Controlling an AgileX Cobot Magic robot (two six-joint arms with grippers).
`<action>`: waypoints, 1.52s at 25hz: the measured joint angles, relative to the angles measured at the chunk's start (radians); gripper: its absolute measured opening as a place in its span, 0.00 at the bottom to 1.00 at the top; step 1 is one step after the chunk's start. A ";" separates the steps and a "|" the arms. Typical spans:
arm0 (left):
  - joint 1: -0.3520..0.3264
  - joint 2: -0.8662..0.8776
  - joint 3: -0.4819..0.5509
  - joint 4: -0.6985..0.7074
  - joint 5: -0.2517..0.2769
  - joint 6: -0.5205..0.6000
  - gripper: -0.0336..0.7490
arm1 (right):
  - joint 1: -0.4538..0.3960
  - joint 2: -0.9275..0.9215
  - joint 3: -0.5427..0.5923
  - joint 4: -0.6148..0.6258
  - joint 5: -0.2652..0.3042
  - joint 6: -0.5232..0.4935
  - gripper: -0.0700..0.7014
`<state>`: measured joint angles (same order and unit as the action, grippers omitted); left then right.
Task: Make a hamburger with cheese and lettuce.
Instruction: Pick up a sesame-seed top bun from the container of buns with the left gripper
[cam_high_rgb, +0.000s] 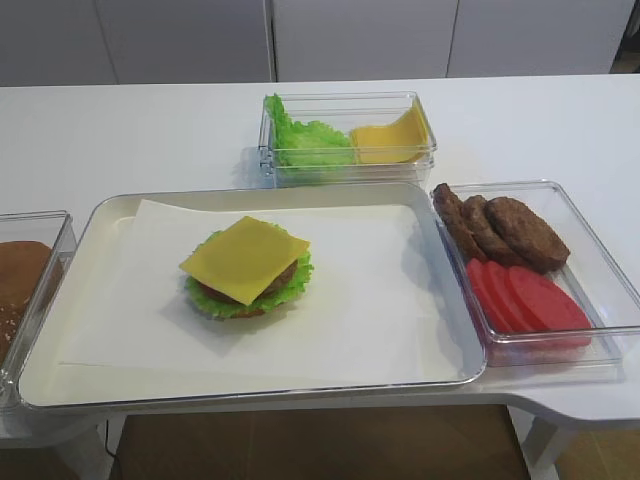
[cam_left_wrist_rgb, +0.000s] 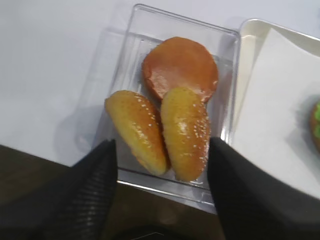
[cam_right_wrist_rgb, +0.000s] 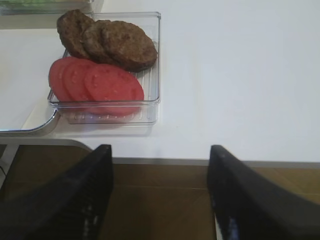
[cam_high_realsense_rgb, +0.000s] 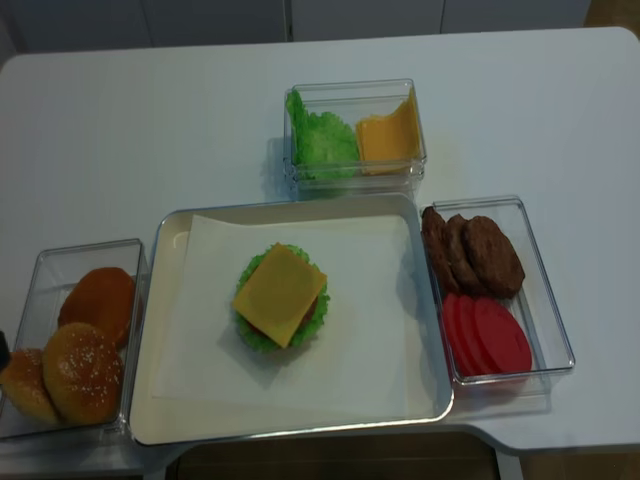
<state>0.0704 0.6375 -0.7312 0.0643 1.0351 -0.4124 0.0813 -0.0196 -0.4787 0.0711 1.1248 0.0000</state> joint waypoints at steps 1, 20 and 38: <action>0.000 0.020 -0.002 0.017 0.003 -0.019 0.59 | 0.000 0.000 0.000 0.000 0.000 0.000 0.67; 0.063 0.206 -0.008 0.006 0.119 -0.310 0.59 | 0.000 0.000 0.000 0.000 0.000 0.000 0.67; 0.349 0.434 -0.008 -0.365 -0.035 -0.003 0.59 | 0.000 0.000 0.000 0.000 0.000 0.000 0.67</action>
<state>0.4190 1.0715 -0.7395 -0.3003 1.0001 -0.4159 0.0813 -0.0196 -0.4787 0.0711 1.1248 0.0000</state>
